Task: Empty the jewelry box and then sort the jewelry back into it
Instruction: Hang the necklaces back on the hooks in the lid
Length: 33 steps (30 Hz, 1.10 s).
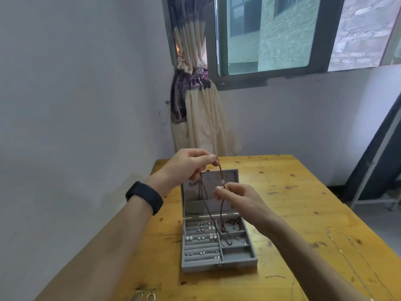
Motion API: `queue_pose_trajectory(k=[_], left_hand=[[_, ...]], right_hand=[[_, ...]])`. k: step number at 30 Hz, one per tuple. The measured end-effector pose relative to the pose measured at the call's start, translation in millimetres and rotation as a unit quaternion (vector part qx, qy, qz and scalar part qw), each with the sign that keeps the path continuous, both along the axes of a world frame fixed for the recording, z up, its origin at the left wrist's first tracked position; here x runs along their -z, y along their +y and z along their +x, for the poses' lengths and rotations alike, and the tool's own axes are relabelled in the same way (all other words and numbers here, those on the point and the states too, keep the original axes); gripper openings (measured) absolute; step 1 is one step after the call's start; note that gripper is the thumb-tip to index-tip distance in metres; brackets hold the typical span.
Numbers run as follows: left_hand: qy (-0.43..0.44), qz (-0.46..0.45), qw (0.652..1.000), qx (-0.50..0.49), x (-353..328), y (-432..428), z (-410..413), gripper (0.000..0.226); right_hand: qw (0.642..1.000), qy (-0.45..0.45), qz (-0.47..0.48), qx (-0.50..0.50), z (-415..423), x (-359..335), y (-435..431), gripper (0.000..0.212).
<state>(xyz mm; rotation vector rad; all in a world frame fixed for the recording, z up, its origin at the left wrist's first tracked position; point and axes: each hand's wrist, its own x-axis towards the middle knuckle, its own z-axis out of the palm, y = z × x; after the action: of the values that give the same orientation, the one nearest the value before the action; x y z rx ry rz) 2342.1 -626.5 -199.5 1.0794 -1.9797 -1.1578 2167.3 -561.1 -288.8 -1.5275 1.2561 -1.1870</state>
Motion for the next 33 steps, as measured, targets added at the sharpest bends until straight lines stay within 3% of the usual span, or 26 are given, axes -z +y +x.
queue_pose_trajectory(k=[6, 11, 19, 26, 33], left_hand=[[0.096, 0.012, 0.987, -0.130, 23.3, -23.3, 21.7, 0.024], [-0.018, -0.051, 0.981, -0.189, 55.0, -39.1, 29.7, 0.014], [-0.023, -0.021, 0.956, -0.291, 110.8, -53.6, 2.7, 0.010], [-0.190, -0.162, 0.922, -0.296, 151.1, -62.9, -36.2, 0.018], [-0.397, -0.280, 0.839, -0.246, 170.5, -71.3, -48.4, 0.026]], right_hand=[[0.995, -0.017, 0.081, 0.062, -41.4, 40.5, -3.3, 0.031], [0.969, -0.141, 0.144, 0.141, -71.9, 72.4, -10.3, 0.023], [0.928, -0.254, 0.107, 0.249, -100.8, 75.3, -37.6, 0.011], [0.914, -0.266, 0.035, 0.303, -113.1, 46.1, -72.2, 0.009], [0.923, -0.265, -0.001, 0.280, -98.5, 10.7, -97.4, 0.008]])
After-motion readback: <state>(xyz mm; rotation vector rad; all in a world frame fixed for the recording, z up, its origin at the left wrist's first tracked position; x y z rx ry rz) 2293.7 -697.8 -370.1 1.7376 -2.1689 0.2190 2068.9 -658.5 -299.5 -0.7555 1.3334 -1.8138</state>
